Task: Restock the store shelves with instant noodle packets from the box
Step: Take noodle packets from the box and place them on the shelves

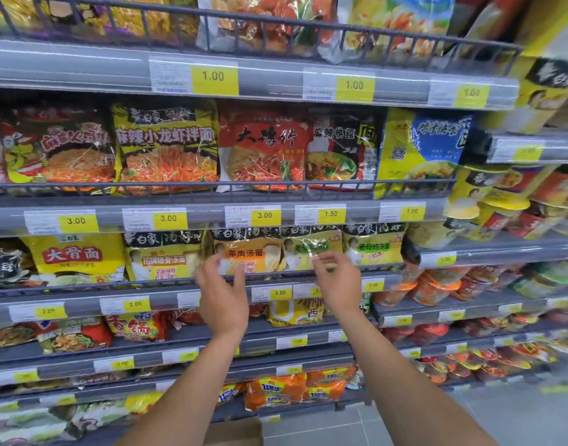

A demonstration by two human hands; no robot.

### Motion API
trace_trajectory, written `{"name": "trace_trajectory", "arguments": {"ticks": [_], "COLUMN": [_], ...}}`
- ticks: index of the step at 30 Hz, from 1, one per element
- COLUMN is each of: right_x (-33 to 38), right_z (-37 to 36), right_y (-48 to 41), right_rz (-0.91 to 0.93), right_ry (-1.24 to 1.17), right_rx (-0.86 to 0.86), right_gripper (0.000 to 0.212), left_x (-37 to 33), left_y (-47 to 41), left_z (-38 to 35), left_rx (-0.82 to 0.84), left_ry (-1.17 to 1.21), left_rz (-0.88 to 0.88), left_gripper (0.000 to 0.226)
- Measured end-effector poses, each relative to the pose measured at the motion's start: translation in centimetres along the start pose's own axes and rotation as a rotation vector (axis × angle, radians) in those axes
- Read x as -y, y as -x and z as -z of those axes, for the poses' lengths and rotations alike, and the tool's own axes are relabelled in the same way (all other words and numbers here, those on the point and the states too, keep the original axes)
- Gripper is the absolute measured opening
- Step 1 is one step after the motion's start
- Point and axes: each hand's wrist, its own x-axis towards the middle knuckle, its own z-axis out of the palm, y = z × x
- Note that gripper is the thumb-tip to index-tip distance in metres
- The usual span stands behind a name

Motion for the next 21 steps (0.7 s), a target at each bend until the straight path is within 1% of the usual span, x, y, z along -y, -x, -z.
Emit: {"name": "trace_trajectory", "arguments": {"ticks": [2, 3, 5, 7, 8, 10, 12, 15, 18, 21], "right_x": [-2.0, -3.1, -4.3, -5.5, -5.7, -6.3, -6.6, -7.0, -7.1, -7.0], "right_z": [2.6, 3.9, 5.6, 6.8, 7.3, 8.0, 8.6, 9.0, 9.3, 9.4], "right_y": [-0.9, -1.5, -2.6, -3.4, -3.7, -4.1, -4.4, -4.6, -4.6, -5.1], "right_rz": [-0.089, -0.138, -0.201, -0.251, -0.273, -0.281, -0.273, -0.258, -0.265, -0.281], "right_ry": [0.029, 0.042, 0.086, 0.133, 0.151, 0.187, 0.218, 0.25, 0.284, 0.259], "right_rx": [-0.139, -0.187, -0.22, -0.174, -0.124, -0.03, -0.004, -0.007, 0.003, 0.007], "right_gripper": [0.027, 0.032, 0.04, 0.049, 0.055, 0.068, 0.076, 0.078, 0.079, 0.078], "left_x": [-1.2, -1.9, -3.2, -4.7, -5.3, -6.2, -6.8, -7.4, -7.8, -7.5], "left_y": [1.2, 1.6, 1.9, 2.1, 2.2, 2.4, 2.7, 3.2, 3.5, 3.1], "left_z": [-0.5, -1.2, -2.3, -3.6, -4.1, -5.0, -5.7, -6.3, -6.5, -6.8], "left_rx": [0.095, 0.166, 0.295, 0.397, 0.432, 0.444, 0.42, 0.389, 0.367, 0.381], "left_ry": [-0.058, -0.089, -0.147, -0.175, -0.183, -0.202, -0.245, -0.294, -0.29, -0.229], "left_rz": [-0.143, -0.213, -0.316, -0.358, -0.352, -0.308, -0.255, -0.217, -0.192, -0.095], "left_gripper": [0.02, 0.017, 0.021, 0.025, 0.025, 0.027, 0.032, 0.045, 0.044, 0.042]}}
